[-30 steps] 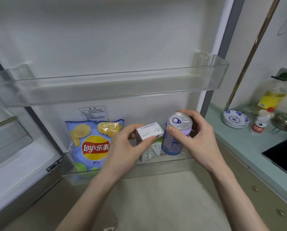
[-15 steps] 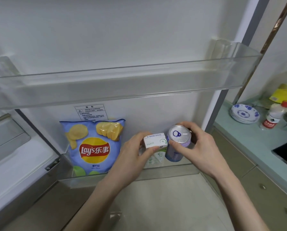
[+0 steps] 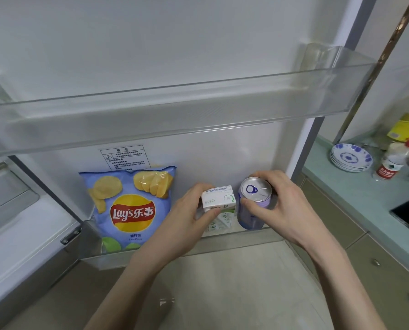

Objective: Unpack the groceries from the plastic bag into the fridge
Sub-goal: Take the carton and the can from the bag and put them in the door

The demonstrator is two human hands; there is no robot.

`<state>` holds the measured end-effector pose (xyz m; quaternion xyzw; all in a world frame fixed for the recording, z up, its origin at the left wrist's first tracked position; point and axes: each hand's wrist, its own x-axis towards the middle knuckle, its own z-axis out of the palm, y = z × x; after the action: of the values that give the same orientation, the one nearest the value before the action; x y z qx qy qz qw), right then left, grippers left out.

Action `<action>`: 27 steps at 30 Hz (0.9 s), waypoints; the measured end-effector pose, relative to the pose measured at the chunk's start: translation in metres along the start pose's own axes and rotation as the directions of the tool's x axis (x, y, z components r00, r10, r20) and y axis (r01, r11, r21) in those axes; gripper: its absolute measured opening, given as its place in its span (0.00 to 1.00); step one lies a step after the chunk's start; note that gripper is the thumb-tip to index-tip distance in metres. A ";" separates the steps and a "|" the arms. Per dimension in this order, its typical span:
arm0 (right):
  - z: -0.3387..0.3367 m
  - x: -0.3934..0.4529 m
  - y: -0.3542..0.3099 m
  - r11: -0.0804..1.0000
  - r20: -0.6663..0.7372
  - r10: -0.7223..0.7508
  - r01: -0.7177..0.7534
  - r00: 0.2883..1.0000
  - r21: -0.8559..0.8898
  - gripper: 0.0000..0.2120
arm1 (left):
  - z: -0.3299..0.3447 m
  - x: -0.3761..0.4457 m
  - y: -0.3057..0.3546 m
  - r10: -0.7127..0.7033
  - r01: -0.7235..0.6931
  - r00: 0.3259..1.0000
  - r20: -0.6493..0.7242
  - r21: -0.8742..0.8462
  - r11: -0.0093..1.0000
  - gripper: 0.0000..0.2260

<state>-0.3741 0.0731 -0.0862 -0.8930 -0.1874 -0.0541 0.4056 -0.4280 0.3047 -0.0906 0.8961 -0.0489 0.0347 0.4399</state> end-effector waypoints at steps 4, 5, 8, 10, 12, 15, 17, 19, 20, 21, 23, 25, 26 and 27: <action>0.001 0.001 0.002 1.000 0.002 0.002 -0.002 1.000 0.003 0.22 | 0.002 0.005 0.003 0.008 -0.008 1.000 -0.004 0.015 1.000 0.12; 0.001 0.001 0.002 1.000 0.002 0.001 -0.001 1.000 0.009 0.23 | 0.003 0.006 0.003 0.002 -0.002 1.000 -0.002 0.017 1.000 0.13; 0.002 0.000 0.000 1.000 -0.008 -0.007 0.007 1.000 0.002 0.29 | 0.006 0.007 0.006 -0.008 0.009 1.000 -0.016 0.028 1.000 0.18; 0.003 -0.002 -0.005 0.999 -0.033 -0.031 0.030 0.999 -0.033 0.32 | 0.008 0.004 0.009 0.012 -0.007 0.999 -0.049 0.092 0.996 0.24; 0.003 -0.007 -0.011 0.996 -0.076 -0.057 0.052 0.995 -0.067 0.33 | 0.006 0.000 0.015 0.059 -0.042 0.994 -0.094 0.170 0.985 0.26; -0.002 -0.021 -0.023 0.990 -0.142 -0.099 0.083 0.985 -0.113 0.29 | -0.002 -0.010 0.027 0.143 -0.092 0.977 -0.157 0.294 0.951 0.23; -0.009 -0.033 -0.032 0.974 -0.195 -0.149 0.110 0.969 -0.196 0.26 | -0.008 -0.016 0.032 0.235 -0.149 0.953 -0.193 0.376 0.914 0.22; -0.014 -0.046 -0.039 0.945 -0.243 -0.198 0.119 0.950 -0.304 0.23 | -0.013 -0.019 0.037 0.324 -0.212 0.922 -0.212 0.425 0.880 0.22; -0.015 -0.053 -0.044 0.928 -0.262 -0.212 0.110 0.942 -0.356 0.23 | -0.014 -0.020 0.038 0.363 -0.242 0.906 -0.218 0.439 0.866 0.21; -0.016 -0.061 -0.048 0.909 -0.280 -0.221 0.094 0.934 -0.405 0.24 | -0.015 -0.021 0.039 0.400 -0.270 0.890 -0.220 0.452 0.850 0.21; -0.015 -0.082 -0.057 0.870 -0.322 -0.217 0.033 0.921 -0.492 0.24 | -0.014 -0.025 0.040 0.472 -0.333 0.856 -0.210 0.476 0.814 0.19; -0.013 -0.109 -0.065 0.837 -0.379 -0.174 -0.066 0.909 -0.543 0.25 | -0.009 -0.032 0.040 0.537 -0.399 0.821 -0.195 0.477 0.783 0.18; -0.011 -0.123 -0.069 0.823 -0.413 -0.146 -0.121 0.899 -0.555 0.26 | -0.005 -0.037 0.039 0.568 -0.437 0.801 -0.187 0.467 0.769 0.18; -0.010 -0.137 -0.072 0.809 -0.451 -0.118 -0.178 0.885 -0.561 0.26 | -0.001 -0.042 0.039 0.597 -0.474 0.783 -0.176 0.452 0.756 0.18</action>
<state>-0.5277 0.0692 -0.0632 -0.9372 -0.0440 -0.3150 0.1432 -0.4740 0.2840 -0.0636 0.8941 -0.2292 0.3095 0.2288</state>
